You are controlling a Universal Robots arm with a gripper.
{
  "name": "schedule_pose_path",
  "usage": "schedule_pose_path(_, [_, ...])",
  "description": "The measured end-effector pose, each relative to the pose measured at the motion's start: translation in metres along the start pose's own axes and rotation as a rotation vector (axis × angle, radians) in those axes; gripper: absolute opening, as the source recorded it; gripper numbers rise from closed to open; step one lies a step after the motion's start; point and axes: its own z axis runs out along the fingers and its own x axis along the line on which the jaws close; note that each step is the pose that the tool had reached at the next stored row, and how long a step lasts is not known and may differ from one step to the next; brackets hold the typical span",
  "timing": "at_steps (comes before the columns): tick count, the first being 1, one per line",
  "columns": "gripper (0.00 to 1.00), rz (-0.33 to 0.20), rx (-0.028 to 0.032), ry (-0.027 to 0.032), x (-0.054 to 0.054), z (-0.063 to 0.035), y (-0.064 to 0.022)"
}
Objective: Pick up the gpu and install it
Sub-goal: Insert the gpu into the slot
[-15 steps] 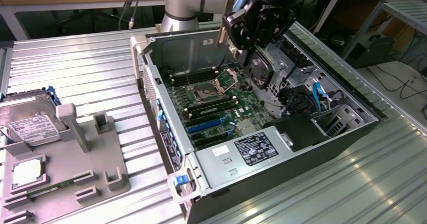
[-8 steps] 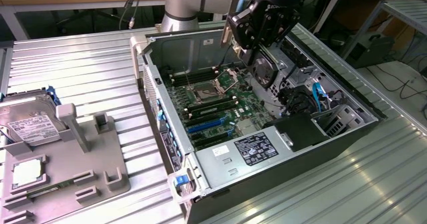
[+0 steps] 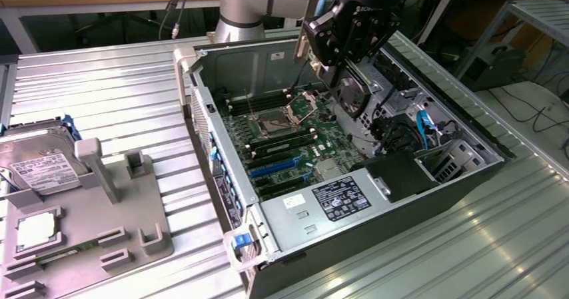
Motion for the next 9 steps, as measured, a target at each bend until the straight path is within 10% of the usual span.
schedule_pose_path(9, [0.28, -0.101, -0.0005, 0.0014, 0.0000, 0.0000, 0.0000])
